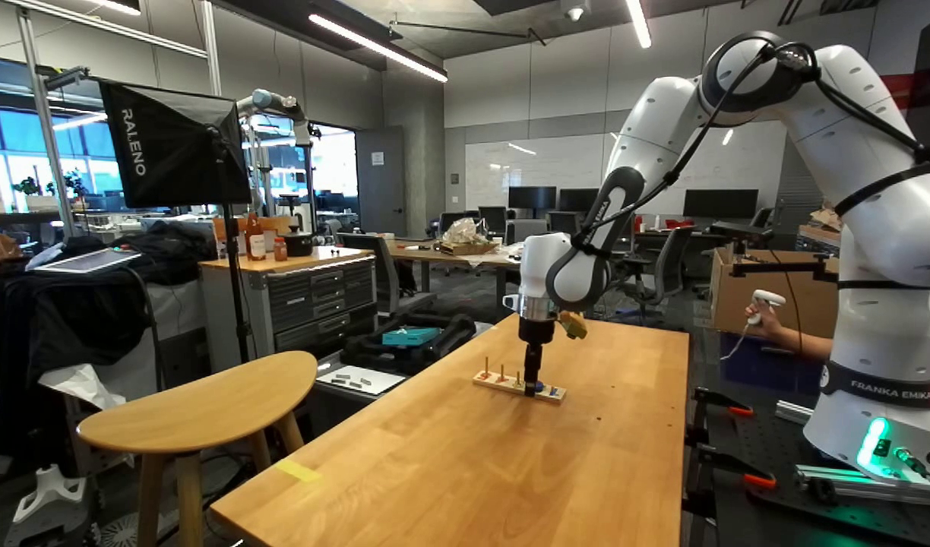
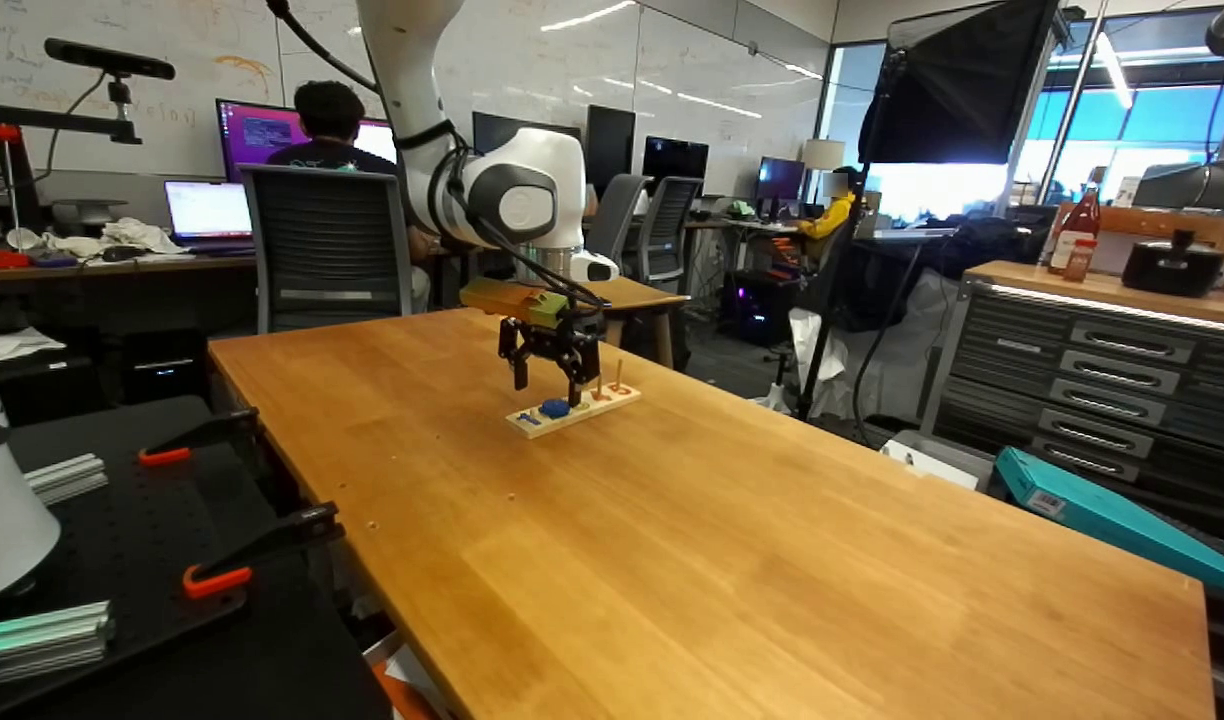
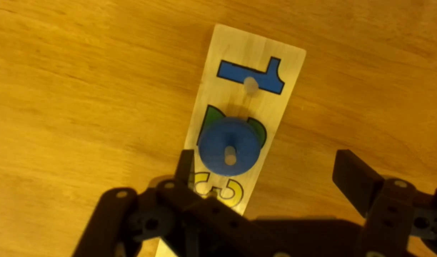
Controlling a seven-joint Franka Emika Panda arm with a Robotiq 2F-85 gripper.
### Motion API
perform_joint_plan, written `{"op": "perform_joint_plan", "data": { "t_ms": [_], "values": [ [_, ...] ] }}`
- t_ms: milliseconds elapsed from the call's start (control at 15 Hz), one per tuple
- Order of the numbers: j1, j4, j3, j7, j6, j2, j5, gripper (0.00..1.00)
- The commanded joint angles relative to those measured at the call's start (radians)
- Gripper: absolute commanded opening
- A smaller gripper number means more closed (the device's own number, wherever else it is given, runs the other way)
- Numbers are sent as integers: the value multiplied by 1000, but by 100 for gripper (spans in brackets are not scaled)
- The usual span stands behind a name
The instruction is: Remove the blue ring from the wooden stand
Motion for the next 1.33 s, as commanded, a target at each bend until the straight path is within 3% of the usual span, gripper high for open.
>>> {"op": "perform_joint_plan", "data": {
  "t_ms": [0,67,467,667,1267],
  "values": [
    [-27,26,17,0,27,31,-7,75],
    [-30,26,17,-1,30,32,-7,72],
    [-36,35,19,-1,26,31,-6,27],
    [-36,39,16,0,17,31,-8,18],
    [-54,58,29,-7,-105,-133,11,18]
  ]
}}
